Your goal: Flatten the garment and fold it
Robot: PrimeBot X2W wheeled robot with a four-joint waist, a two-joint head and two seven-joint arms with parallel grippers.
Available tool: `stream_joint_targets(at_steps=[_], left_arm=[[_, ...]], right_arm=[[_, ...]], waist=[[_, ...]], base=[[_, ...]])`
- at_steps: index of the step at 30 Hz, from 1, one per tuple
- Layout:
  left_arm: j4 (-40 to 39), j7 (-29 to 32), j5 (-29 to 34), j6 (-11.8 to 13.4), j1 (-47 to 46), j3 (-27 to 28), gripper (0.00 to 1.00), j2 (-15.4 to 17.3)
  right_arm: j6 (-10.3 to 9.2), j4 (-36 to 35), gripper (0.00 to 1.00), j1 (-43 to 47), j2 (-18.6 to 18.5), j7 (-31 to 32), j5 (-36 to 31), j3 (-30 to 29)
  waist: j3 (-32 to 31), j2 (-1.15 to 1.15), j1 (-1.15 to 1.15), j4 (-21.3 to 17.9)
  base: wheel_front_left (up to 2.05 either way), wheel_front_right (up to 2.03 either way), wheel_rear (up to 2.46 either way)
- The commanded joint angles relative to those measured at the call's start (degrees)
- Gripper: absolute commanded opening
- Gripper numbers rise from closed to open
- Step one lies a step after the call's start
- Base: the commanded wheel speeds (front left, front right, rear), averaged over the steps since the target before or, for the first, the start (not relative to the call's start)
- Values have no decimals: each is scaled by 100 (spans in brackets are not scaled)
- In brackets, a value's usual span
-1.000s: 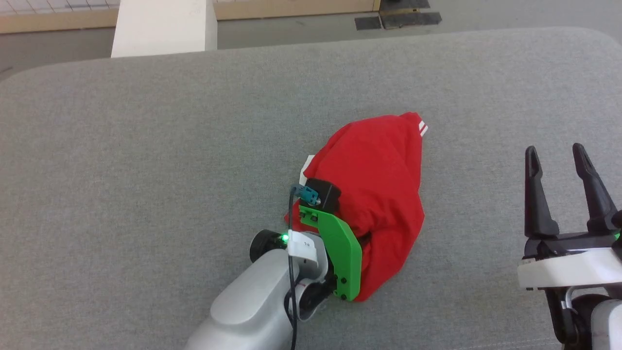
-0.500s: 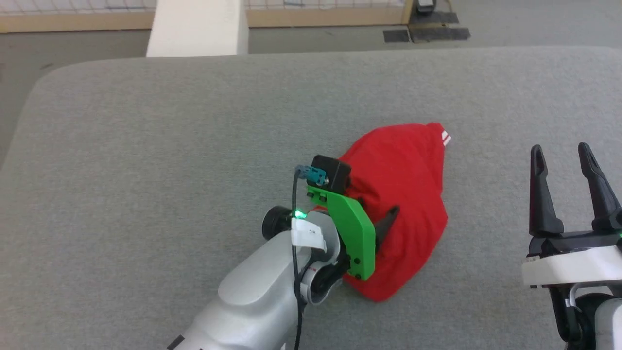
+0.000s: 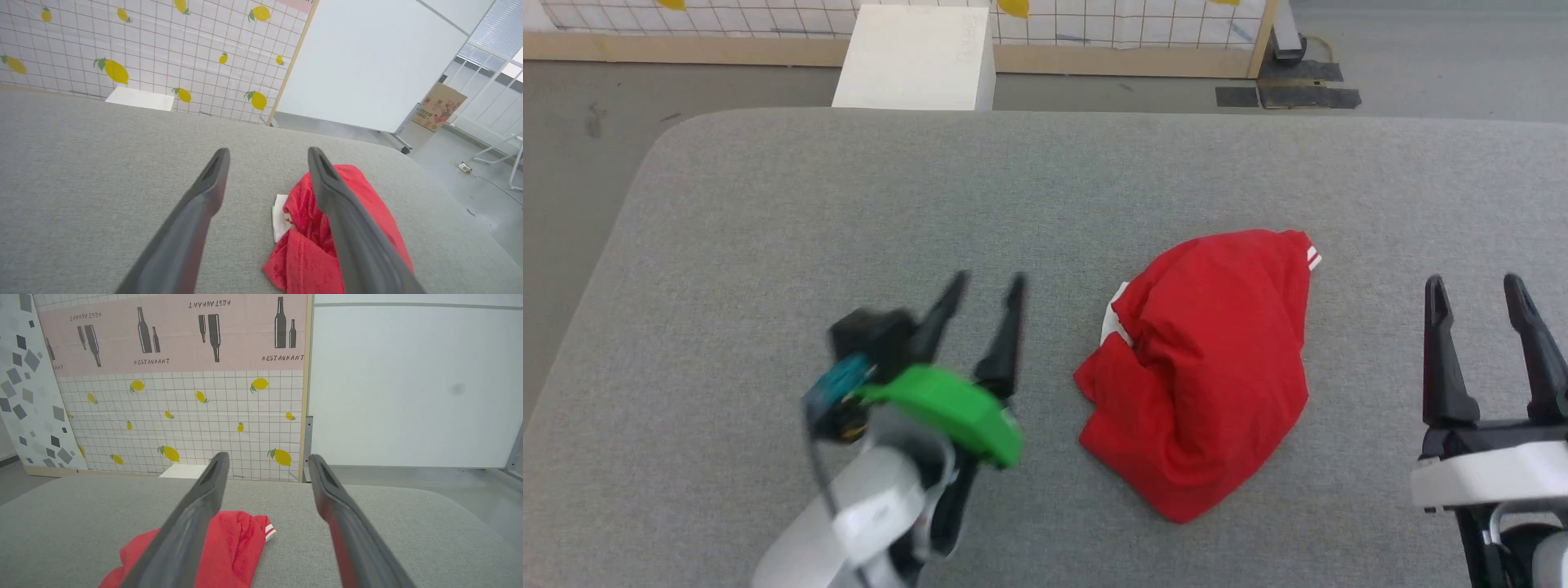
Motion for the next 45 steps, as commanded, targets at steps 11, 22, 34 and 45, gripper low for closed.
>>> stream_joint_targets(at_steps=[11,22,34,45], left_arm=[[-1403,-421,1732,378,2122,1509,100,230],[-1474,-423,2473,-63,2833,2032,100,-347],[-1312,-423,2826,-571,2677,2287,100,-826],[-1031,-423,2933,-898,2328,2288,100,-1129]], right_arm=[[-8,267,100,460,2,-25,52,-50],[-8,506,100,553,2,-43,74,-150],[-8,542,100,-1014,-55,1590,-155,-23],[-8,1640,100,-2416,-1160,3793,614,990]], waist=[[-142,0,0,78],[-256,0,0,179],[113,0,0,349],[688,0,0,701]], base=[[0,0,0],[0,0,0],[0,0,0],[0,0,0]])
